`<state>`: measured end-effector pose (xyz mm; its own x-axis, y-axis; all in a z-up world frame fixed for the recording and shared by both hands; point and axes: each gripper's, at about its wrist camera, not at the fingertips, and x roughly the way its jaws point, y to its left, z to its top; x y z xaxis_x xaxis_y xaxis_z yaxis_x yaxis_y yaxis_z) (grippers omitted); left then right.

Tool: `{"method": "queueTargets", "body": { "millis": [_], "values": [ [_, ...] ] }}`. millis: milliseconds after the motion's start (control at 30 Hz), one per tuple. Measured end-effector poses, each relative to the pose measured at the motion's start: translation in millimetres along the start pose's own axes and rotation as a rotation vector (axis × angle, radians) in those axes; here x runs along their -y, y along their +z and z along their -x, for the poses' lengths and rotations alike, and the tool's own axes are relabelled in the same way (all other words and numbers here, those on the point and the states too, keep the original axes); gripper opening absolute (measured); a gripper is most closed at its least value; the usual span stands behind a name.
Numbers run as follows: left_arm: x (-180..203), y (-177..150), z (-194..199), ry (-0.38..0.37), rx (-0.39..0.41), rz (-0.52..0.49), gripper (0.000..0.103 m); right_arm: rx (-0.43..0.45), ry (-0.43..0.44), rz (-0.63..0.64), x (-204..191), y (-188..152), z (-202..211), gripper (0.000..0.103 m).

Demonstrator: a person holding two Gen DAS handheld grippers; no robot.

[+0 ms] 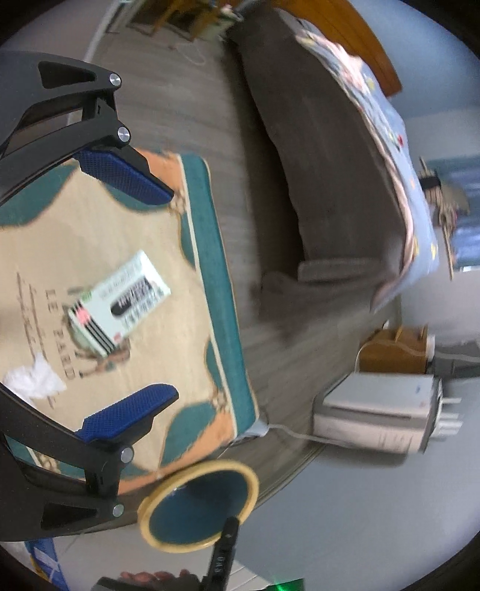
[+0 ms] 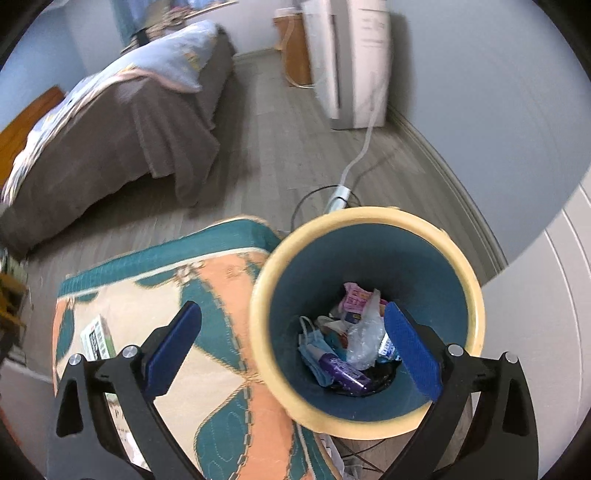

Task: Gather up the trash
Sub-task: 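Move both open tools back over the cushion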

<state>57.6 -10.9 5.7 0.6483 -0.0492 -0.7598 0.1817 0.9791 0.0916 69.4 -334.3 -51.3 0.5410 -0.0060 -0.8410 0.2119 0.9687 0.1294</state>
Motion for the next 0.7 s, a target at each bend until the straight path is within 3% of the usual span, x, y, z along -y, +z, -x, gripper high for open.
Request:
{"method": "queueTargets", "body": {
  "millis": [167, 300, 533, 700],
  "values": [
    [-30, -12, -1, 0.022, -0.020, 0.088, 0.097, 0.023, -0.023, 0.134, -36, -5, 6, 0.097],
    [-47, -12, 11, -0.003, -0.014, 0.183, 0.097, 0.018, 0.001, 0.175, -56, -16, 11, 0.097],
    [-52, -22, 42, -0.038, 0.046, 0.200, 0.097, 0.037, 0.040, 0.129, -87, -32, 32, 0.097],
    [-49, -32, 41, -0.047, 0.050, 0.140, 0.097, 0.021, 0.035, 0.144, -117, -65, 35, 0.097]
  ]
}}
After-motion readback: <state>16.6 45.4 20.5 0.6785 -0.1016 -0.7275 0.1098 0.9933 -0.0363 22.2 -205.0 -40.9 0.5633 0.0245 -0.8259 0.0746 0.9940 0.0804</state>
